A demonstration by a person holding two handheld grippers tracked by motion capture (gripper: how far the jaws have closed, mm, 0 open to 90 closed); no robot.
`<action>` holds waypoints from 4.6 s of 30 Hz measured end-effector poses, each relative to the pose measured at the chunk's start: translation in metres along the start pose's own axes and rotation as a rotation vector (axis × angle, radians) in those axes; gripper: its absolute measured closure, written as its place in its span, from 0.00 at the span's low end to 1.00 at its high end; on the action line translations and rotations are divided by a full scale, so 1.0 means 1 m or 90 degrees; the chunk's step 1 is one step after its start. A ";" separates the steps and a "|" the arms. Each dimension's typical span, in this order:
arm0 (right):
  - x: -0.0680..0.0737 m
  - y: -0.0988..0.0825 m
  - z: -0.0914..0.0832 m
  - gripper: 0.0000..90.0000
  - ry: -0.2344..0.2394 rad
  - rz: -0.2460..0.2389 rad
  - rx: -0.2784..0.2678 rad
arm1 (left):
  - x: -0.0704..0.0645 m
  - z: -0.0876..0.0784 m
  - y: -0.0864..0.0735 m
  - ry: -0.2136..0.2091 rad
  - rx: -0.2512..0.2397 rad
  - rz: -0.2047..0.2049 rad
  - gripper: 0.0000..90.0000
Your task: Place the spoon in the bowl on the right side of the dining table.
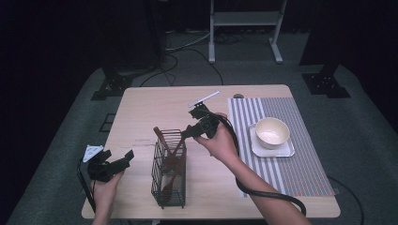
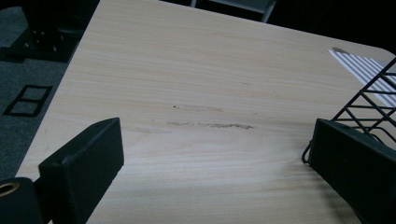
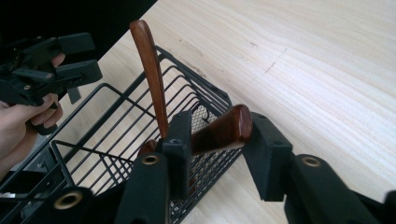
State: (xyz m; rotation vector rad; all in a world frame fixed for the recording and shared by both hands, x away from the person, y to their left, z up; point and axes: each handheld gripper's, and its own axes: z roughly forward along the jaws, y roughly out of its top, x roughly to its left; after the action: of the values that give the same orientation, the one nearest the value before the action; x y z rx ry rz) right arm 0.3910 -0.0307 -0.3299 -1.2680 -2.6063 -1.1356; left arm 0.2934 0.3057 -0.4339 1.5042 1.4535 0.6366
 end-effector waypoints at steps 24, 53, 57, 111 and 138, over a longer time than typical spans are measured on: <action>-0.001 0.004 -0.017 0.92 0.108 0.042 -0.042 | -0.001 0.001 0.000 0.002 -0.003 0.002 0.03; -0.010 0.014 -0.062 0.92 0.105 0.064 -0.108 | -0.001 0.001 -0.001 0.003 -0.003 0.002 0.03; -0.013 0.014 -0.069 0.92 0.101 0.068 -0.114 | -0.001 0.002 -0.001 0.003 -0.002 0.003 0.03; -0.067 -0.015 -0.131 0.92 0.058 0.134 -0.162 | -0.002 0.002 -0.001 0.008 -0.001 0.004 0.03; -0.115 -0.052 -0.134 0.92 0.020 0.204 -0.156 | -0.002 0.002 -0.002 0.010 0.001 0.010 0.03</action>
State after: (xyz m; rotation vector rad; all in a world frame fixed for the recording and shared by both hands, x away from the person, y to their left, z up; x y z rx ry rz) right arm 0.3951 -0.2121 -0.2992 -1.6231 -2.1838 -1.4244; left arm 0.2943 0.3030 -0.4359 1.5164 1.4559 0.6575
